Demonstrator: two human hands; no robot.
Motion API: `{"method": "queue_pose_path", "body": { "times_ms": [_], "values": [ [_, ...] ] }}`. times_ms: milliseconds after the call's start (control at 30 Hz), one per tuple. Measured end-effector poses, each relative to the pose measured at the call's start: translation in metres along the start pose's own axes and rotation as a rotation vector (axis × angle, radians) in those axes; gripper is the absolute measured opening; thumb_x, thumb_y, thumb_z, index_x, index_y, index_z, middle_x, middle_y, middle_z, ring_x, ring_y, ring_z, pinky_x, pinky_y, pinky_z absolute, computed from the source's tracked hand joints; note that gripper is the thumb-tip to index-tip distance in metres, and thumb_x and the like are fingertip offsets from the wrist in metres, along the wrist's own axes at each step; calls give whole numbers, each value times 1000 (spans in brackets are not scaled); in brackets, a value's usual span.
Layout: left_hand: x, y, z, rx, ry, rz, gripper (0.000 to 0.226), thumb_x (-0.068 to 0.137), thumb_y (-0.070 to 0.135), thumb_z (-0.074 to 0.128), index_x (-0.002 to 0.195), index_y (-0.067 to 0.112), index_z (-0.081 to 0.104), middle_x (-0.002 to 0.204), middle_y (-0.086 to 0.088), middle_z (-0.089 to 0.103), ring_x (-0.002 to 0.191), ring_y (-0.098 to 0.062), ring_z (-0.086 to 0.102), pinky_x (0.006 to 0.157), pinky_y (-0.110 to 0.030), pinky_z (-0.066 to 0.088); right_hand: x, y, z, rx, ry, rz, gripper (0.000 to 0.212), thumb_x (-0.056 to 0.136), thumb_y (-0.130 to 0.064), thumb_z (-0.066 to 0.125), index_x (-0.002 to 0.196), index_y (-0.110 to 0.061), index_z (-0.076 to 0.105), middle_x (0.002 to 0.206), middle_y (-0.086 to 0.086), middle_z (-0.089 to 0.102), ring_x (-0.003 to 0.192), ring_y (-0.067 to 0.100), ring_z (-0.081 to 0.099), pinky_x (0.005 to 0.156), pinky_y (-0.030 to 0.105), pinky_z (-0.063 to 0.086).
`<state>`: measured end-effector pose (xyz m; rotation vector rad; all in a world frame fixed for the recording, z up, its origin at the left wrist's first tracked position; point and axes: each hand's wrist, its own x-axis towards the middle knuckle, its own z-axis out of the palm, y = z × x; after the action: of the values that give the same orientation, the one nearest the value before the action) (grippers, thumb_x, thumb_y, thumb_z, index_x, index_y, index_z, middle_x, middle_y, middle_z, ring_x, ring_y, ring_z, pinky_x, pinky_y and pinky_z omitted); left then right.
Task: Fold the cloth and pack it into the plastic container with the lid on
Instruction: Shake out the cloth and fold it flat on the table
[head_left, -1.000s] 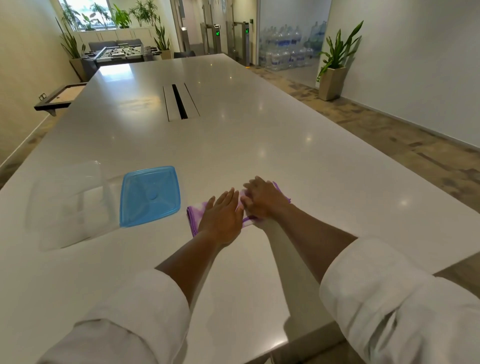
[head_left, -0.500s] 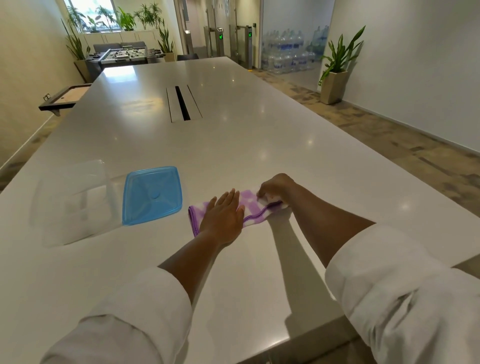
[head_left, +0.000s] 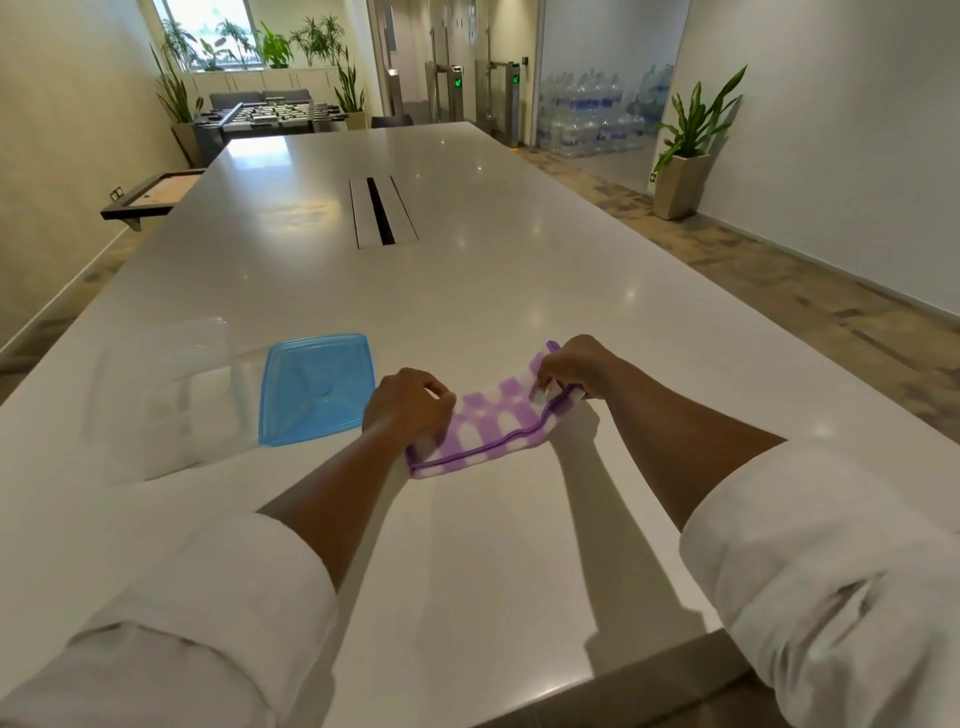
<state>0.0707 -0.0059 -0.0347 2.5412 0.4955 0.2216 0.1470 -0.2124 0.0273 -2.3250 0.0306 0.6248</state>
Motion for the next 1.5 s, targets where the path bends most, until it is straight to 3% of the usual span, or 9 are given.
{"method": "queue_pose_path", "body": {
  "times_ms": [167,400,600,700,833,1067,1200,1367,1500],
  "values": [
    [3,-15,-14,-3,-94,-182,18,69,38,70,75,22,77,81,1,74,80,-21,68,71,-29,54,-4,-14,3,-58,107,-88,25,76,-5,65,55,-9,52,57,7,46,52,20,44,51,27,37],
    [-9,-24,-10,-42,-124,-237,27,79,41,70,87,17,79,84,-5,75,82,-23,68,69,-28,50,-12,-40,14,54,-55,-149,14,79,-9,71,71,-8,60,69,6,58,58,16,54,60,25,49],
    [-17,-17,-16,-543,-314,-327,33,103,16,43,112,-7,65,77,-4,61,62,-13,55,57,-18,47,-25,-60,47,105,-184,-199,9,81,-7,71,76,-2,66,75,12,67,65,21,65,69,28,59],
    [-25,-12,-22,-719,-304,-376,40,107,24,33,103,-2,64,73,-7,63,55,-14,54,45,-15,46,-32,-67,64,104,-226,-203,9,83,-4,68,76,0,65,76,14,67,70,22,67,81,33,60],
    [-27,-23,-25,-794,-307,-365,54,101,51,35,95,7,66,53,2,66,45,-10,59,54,-20,53,-38,-70,84,27,-276,-203,16,86,-3,63,70,-1,63,73,13,66,75,23,68,90,36,58],
    [-27,-30,-20,-746,-235,-354,68,83,70,53,100,6,71,92,-14,74,80,-27,72,87,-39,59,-37,-62,107,-9,-269,-227,13,85,-8,64,86,3,70,92,19,75,84,28,75,82,39,61],
    [-28,-27,-17,-615,-133,-388,36,92,43,58,87,8,65,82,-11,67,74,-21,62,73,-31,52,-43,-59,108,41,-283,-185,13,84,-12,66,90,-1,67,80,13,72,66,25,71,55,31,61],
    [-25,-28,-14,-401,-35,-297,34,94,40,54,80,13,69,83,-11,69,81,-26,62,74,-39,50,-32,-61,103,-162,-200,-301,26,78,-5,67,101,5,71,101,21,74,86,26,73,87,37,59],
    [-21,-24,-15,-199,58,-242,33,92,36,57,114,14,70,109,-9,71,100,-27,64,80,-32,47,-20,-54,99,-456,-7,-455,37,73,-22,75,109,-15,70,113,9,67,104,25,63,91,39,56]
  ]
}}
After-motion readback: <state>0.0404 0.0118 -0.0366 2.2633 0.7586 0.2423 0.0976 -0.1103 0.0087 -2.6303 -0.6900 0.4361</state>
